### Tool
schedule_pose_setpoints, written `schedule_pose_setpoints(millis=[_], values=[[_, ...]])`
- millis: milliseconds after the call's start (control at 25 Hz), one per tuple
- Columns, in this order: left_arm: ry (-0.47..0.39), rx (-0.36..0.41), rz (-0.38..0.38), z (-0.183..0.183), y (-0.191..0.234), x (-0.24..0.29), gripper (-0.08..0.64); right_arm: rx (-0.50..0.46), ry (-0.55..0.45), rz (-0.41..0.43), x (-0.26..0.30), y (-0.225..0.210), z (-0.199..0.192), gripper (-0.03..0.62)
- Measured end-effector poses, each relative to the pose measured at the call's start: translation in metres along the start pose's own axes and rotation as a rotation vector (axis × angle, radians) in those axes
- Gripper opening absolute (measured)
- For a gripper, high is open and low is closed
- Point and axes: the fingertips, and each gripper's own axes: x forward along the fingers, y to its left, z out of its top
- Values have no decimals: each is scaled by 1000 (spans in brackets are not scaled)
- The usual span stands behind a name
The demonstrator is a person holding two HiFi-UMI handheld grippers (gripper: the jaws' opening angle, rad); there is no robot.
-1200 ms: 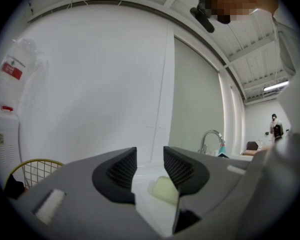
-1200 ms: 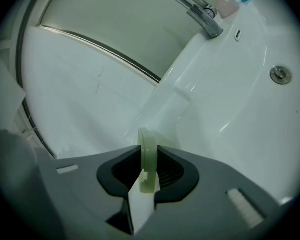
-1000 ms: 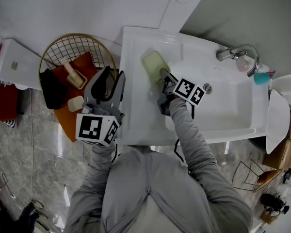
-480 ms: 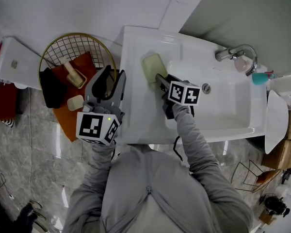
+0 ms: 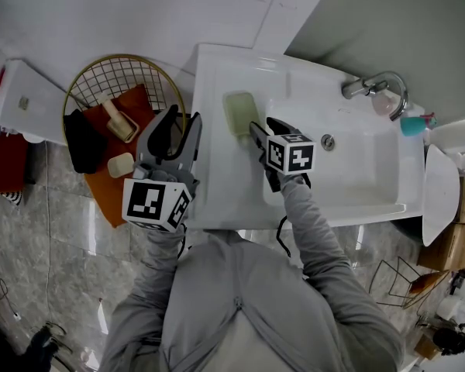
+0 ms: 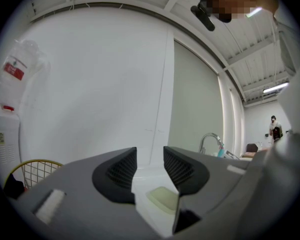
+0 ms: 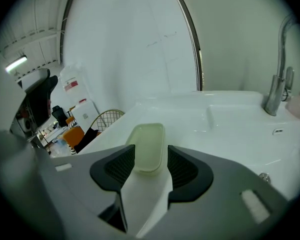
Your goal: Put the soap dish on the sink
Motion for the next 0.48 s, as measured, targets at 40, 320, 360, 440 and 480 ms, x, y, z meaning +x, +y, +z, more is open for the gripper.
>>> schedule_pose_setpoints(millis=[40,320,360,440,480], values=[[-1,0,-1,0,0,0,176,2,-11,-1,-2,0,2,186],[-11,7,-16,5,-6,-2,176,-9,-93,5,-25,8,23,186],[-11,9,-19,5,-7,-2,176,-13,-105,4,-29,9,26,186],[-12,11,-21,6,-8,-2,176,-23,-137,-2,-38,10,33,184],[-13,12,-22,7,-8,-2,176,-30,-157,-6,-43,10,38,186]])
